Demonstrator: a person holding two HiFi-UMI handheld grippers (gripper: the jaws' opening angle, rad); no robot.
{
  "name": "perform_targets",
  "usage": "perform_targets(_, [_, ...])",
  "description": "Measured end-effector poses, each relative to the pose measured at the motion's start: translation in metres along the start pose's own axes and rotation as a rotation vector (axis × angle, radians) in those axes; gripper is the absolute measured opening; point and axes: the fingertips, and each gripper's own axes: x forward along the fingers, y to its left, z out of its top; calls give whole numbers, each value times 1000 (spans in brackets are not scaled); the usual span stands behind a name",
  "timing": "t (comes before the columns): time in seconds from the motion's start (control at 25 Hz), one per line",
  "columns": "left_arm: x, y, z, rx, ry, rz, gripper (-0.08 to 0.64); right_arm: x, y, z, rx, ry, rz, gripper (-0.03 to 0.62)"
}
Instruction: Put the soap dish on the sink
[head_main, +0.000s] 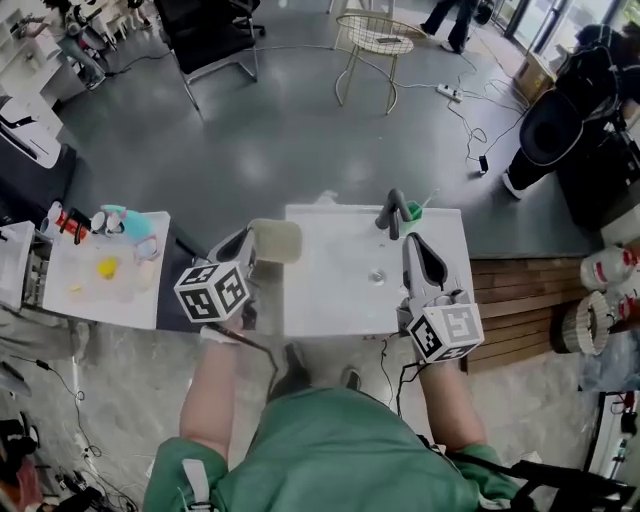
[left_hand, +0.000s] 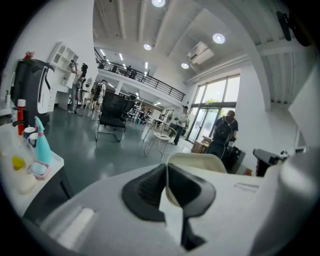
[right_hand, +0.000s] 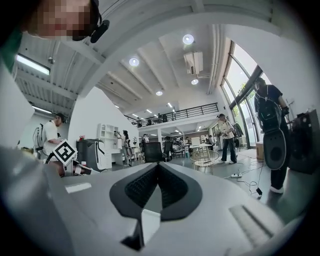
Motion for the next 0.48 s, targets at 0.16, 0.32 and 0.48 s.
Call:
perform_targets(0.16, [31, 29, 13, -2, 19, -33, 11, 30, 3, -7, 1, 8, -36, -3])
perform_targets(0.32, [61, 57, 14, -4, 61, -59, 11, 57, 9, -17, 20, 28, -85, -3])
perform_targets(0.48, [89, 75, 7, 9, 107, -74, 12, 74, 6, -29, 27, 48, -130, -3])
